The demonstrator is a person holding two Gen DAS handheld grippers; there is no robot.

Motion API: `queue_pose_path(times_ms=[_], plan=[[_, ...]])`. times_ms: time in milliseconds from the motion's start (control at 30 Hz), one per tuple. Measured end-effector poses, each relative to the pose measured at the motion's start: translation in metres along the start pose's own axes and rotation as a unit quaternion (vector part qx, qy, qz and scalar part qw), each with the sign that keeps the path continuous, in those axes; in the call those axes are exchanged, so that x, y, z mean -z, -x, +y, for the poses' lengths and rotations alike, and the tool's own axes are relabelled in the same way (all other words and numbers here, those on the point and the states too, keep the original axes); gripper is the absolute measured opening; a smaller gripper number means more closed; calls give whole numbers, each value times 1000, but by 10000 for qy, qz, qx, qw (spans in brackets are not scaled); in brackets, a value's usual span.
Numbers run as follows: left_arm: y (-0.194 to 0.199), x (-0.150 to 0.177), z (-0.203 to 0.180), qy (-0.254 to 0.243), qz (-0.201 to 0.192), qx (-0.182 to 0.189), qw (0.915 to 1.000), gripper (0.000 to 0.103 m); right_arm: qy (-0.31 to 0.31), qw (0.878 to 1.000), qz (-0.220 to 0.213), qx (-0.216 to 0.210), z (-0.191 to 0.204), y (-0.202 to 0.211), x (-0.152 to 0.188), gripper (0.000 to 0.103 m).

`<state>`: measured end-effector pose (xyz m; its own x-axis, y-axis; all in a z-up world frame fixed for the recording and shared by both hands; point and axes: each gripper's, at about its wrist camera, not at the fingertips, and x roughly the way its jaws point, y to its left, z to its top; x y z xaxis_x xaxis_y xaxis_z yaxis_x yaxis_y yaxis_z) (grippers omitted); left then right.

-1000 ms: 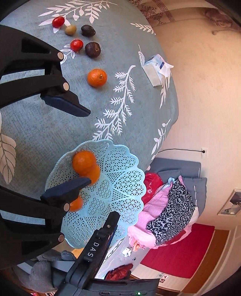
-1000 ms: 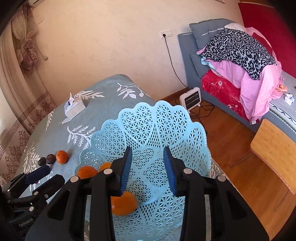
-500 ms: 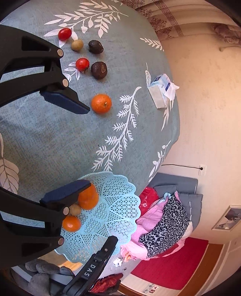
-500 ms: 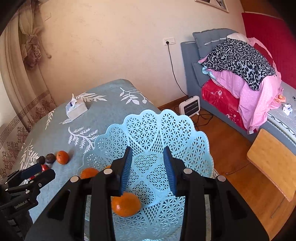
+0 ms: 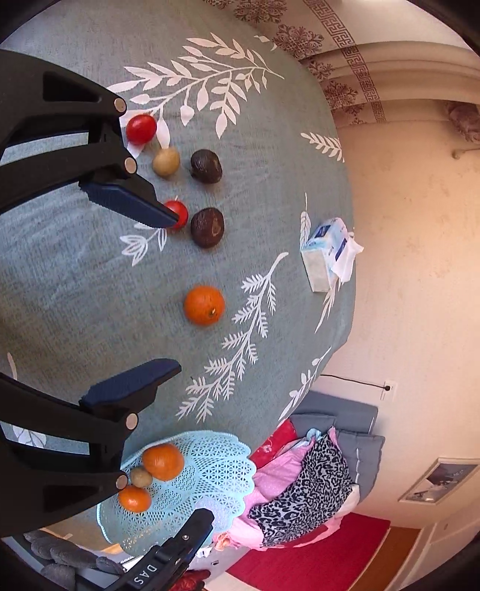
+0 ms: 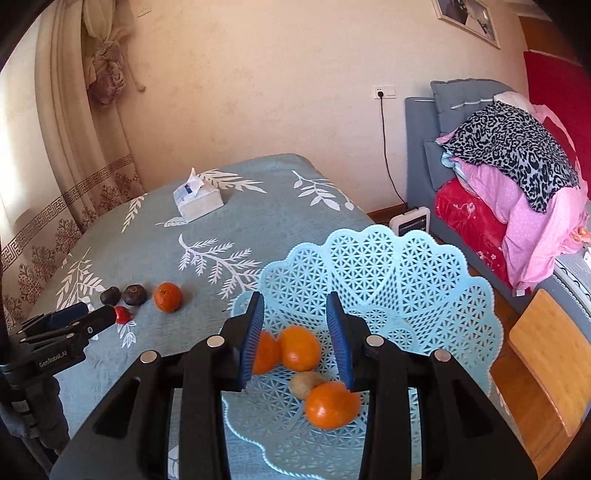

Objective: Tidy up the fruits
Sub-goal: 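Move both open tools back over the remaining fruit, then grasp a dark avocado with the left tool while the right tool grasps an orange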

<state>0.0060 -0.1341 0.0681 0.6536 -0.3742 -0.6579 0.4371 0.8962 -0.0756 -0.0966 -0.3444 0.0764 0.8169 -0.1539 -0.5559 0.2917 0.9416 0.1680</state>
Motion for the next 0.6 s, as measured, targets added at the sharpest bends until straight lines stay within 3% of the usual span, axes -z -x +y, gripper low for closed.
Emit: queue_pose_path(times_ms=[367, 467, 600], plan=[[-6, -14, 69, 444, -36, -685, 9967, 73, 414, 9973, 367, -483, 53, -23, 4, 36], [-14, -20, 84, 527, 1, -828, 9952, 73, 524, 9961, 420, -571, 67, -29, 5, 44], [-32, -25, 97, 535, 161, -1021, 9932, 73, 684, 9940, 499, -690, 85, -37, 7, 44]])
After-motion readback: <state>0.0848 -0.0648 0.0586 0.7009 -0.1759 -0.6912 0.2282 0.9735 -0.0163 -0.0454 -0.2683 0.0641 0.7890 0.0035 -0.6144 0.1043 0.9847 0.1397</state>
